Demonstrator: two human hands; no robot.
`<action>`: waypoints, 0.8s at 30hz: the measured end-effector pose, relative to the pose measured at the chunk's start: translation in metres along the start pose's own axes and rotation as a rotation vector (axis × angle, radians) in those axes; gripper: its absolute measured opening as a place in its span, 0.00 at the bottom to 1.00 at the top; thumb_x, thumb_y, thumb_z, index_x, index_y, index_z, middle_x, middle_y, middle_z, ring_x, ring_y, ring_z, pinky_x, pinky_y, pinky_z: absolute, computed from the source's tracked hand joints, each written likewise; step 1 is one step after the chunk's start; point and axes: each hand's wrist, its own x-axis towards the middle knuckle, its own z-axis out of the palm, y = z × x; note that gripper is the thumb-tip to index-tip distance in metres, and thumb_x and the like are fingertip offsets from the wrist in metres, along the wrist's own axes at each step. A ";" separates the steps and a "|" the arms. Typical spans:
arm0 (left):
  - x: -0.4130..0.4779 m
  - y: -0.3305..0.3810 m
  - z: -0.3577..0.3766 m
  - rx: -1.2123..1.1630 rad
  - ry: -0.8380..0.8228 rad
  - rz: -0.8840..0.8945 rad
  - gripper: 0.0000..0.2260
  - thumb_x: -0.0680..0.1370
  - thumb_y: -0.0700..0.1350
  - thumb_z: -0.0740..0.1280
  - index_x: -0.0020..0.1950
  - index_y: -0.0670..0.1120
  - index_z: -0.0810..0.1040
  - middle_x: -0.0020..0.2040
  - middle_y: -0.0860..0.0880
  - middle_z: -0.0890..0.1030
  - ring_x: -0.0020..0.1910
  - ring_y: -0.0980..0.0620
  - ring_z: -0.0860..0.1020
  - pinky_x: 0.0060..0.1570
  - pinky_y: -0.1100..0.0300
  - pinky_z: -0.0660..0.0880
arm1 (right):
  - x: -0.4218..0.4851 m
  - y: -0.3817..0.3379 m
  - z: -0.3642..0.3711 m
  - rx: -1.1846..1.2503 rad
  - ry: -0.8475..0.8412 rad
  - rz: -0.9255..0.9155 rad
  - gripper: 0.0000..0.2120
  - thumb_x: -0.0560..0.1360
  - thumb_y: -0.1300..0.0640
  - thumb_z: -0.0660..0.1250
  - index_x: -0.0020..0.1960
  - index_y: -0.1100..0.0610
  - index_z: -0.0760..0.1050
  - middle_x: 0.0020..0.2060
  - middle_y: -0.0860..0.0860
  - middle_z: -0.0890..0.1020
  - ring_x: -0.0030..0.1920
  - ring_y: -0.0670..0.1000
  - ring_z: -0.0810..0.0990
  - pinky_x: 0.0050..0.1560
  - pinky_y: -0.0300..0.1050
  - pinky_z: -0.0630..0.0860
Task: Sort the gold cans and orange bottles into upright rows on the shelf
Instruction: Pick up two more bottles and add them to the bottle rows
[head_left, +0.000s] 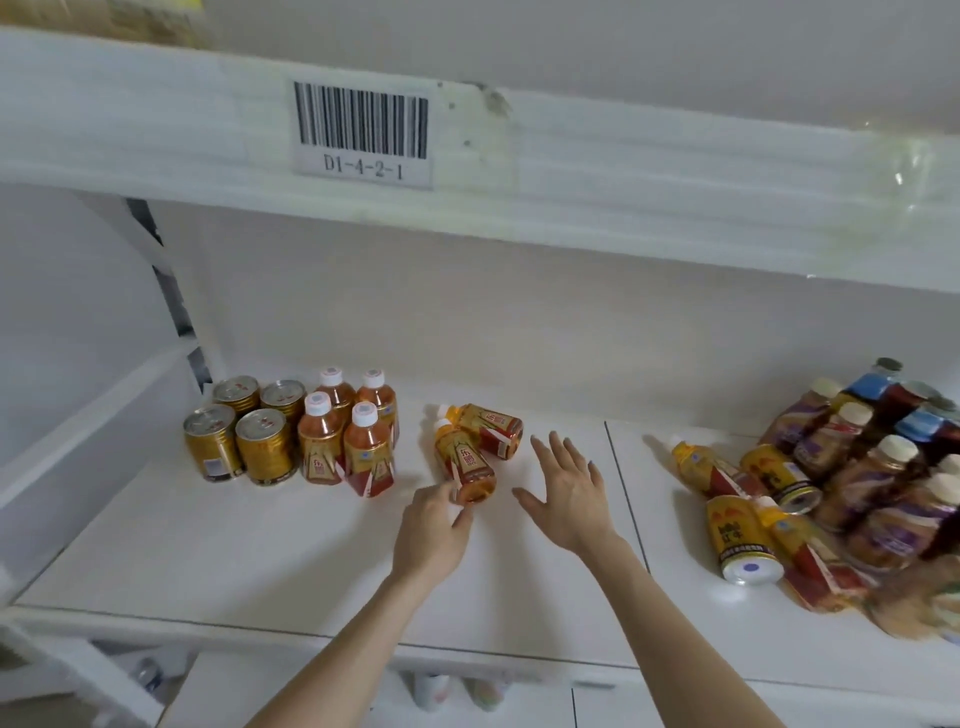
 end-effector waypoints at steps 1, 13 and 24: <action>0.004 0.004 -0.002 -0.069 0.007 -0.059 0.15 0.78 0.51 0.63 0.62 0.46 0.75 0.59 0.47 0.78 0.60 0.45 0.75 0.51 0.59 0.70 | 0.005 0.002 0.000 0.011 -0.004 0.002 0.35 0.76 0.40 0.59 0.77 0.50 0.48 0.77 0.53 0.52 0.77 0.54 0.48 0.75 0.57 0.52; 0.081 0.002 0.008 -0.291 0.000 -0.455 0.25 0.71 0.61 0.69 0.56 0.41 0.77 0.48 0.44 0.80 0.44 0.46 0.79 0.40 0.57 0.77 | 0.100 0.000 0.028 0.208 -0.108 -0.027 0.32 0.77 0.48 0.61 0.76 0.56 0.54 0.75 0.56 0.59 0.75 0.57 0.56 0.71 0.54 0.61; 0.104 -0.011 0.006 -0.721 -0.049 -0.489 0.29 0.60 0.36 0.81 0.57 0.33 0.73 0.50 0.36 0.81 0.45 0.40 0.83 0.40 0.45 0.82 | 0.136 -0.008 0.050 0.131 -0.034 0.018 0.16 0.72 0.53 0.64 0.54 0.61 0.68 0.52 0.60 0.76 0.53 0.61 0.75 0.45 0.48 0.72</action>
